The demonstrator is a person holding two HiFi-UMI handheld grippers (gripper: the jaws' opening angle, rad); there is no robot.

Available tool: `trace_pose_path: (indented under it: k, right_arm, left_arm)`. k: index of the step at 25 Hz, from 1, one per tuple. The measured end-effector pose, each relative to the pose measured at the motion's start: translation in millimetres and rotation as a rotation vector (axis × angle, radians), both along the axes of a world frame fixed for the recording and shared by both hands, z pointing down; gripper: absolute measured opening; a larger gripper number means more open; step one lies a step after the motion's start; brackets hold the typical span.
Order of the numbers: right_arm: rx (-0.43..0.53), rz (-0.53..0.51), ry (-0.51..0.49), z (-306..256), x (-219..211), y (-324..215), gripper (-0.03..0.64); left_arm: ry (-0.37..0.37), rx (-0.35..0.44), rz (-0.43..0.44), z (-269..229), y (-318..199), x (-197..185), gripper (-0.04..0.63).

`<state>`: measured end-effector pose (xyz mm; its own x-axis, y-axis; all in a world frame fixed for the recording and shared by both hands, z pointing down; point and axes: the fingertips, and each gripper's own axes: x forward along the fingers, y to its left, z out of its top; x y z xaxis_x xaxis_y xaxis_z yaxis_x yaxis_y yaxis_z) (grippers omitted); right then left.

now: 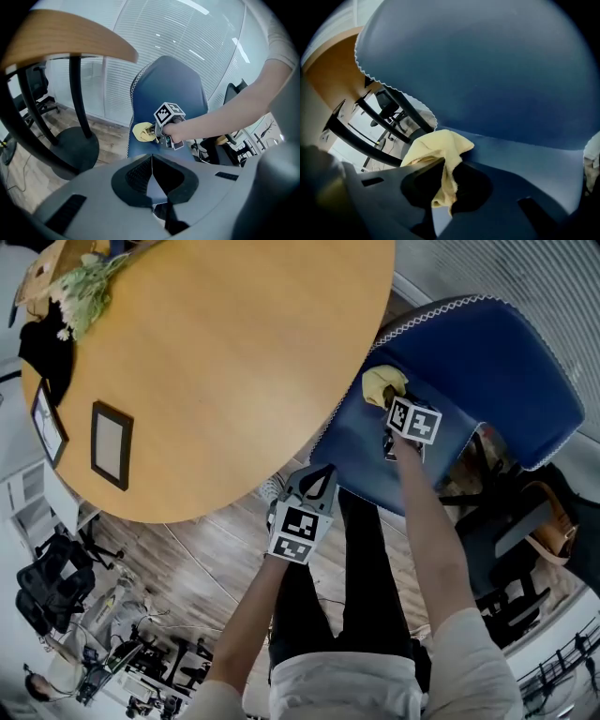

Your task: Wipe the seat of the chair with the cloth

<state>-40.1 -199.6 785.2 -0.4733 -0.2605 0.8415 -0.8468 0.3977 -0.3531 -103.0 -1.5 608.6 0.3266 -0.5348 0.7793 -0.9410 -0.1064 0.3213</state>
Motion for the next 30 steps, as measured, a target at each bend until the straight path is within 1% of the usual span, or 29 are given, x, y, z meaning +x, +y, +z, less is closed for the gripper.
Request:
trace_pose_path:
  k: [2,5,6,9,16,23,30]
  right_arm:
    - [-0.004,0.0,0.009,0.5,4.4,5.4,0.052]
    - [0.014,-0.064,0.048,1.5,7.9,18.0,0.052]
    - [0.013,-0.064,0.048,2.0,9.4,21.9,0.052]
    - [-0.002,-0.019,0.031,3.0,13.1,31.6,0.052]
    - [-0.015,-0.016,0.039,4.6,9.7,64.4,0.052]
    - [-0.021,0.033,0.023,5.5,5.3,96.5,0.052]
    - [-0.019,0.075,0.021,4.0,5.4,123.1,0.052]
  left_arm:
    - [-0.001,0.003,-0.011,-0.9,4.5,-5.3,0.028]
    - [-0.001,0.004,-0.031,-1.6,12.1,-11.6,0.028]
    - [0.0,0.004,-0.035,-1.9,14.9,-12.8,0.028]
    - [-0.001,0.001,-0.033,-1.9,25.5,-15.9,0.028]
    - [-0.009,-0.013,-0.004,-1.8,49.3,-22.2,0.028]
    - [-0.007,-0.022,0.043,-1.0,66.8,-24.3,0.028]
    - [0.007,-0.007,0.085,-4.6,85.2,-27.1,0.028]
